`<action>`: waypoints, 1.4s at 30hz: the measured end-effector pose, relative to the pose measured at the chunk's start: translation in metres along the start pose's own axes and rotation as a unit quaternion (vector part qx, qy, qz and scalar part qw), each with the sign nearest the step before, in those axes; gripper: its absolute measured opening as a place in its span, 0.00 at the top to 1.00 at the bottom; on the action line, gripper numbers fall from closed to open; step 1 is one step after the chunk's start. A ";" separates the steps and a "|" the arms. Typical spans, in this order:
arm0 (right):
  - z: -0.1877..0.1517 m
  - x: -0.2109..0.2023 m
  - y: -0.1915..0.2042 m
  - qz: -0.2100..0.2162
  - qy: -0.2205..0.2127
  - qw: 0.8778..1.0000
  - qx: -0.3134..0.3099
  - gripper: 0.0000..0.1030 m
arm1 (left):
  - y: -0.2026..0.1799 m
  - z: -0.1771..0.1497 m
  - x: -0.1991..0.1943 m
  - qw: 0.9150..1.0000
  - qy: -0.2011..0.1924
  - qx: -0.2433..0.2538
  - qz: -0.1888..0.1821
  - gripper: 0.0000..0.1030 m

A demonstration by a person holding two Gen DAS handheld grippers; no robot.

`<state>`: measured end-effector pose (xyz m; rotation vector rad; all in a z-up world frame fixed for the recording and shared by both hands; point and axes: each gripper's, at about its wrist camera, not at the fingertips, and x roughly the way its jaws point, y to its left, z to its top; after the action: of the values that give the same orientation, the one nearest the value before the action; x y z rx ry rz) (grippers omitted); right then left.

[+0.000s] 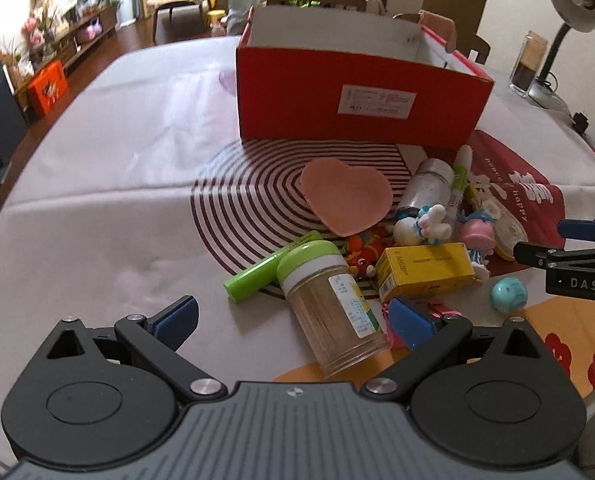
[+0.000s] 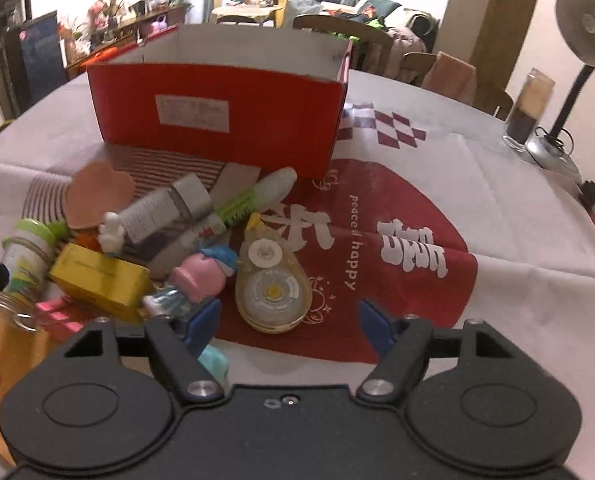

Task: Organize rigid objects
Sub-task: 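Grasp the toothpick jar with the left tool while the right tool grasps the correction tape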

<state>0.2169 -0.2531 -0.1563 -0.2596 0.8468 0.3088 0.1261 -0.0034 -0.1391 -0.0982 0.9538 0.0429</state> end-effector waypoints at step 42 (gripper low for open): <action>0.014 -0.012 -0.017 0.035 -0.001 0.998 0.061 0.52 | 0.000 0.007 0.008 0.999 0.039 -0.018 -0.018 0.59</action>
<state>0.2252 -0.2657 -0.1364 -0.1167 0.8711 0.3216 0.1367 -0.0023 -0.1413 -0.1516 1.0284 0.0230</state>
